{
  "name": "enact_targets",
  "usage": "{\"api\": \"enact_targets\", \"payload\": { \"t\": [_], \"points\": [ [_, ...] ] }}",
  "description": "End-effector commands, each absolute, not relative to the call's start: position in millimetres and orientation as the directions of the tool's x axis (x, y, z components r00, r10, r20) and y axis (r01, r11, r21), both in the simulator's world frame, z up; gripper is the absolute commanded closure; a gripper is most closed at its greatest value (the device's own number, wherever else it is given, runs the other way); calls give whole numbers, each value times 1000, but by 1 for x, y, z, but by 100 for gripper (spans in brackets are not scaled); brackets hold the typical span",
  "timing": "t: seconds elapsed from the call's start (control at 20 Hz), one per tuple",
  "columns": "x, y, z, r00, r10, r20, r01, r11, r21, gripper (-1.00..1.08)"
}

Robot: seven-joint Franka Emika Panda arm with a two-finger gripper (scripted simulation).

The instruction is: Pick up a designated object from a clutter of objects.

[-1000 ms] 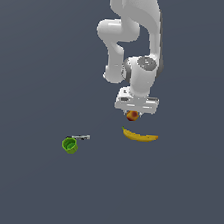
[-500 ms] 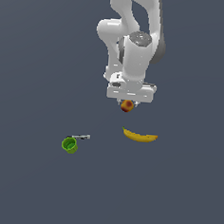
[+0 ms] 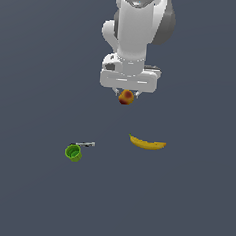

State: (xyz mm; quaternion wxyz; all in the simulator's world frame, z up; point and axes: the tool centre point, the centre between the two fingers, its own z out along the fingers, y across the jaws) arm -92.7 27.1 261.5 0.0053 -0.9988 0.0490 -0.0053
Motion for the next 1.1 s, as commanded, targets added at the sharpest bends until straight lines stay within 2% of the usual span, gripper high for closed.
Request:
{"api": "enact_targets", "payload": {
  "t": [0.0,0.6,1.05],
  "points": [
    [-91,15,284,995,-99,9,-99,-995,-10,108],
    [-80,-39,390,995,-105,3,-104,-995,-4,108],
    [-73,-63,436,994,-106,1,-106,-994,0,108]
  ]
}}
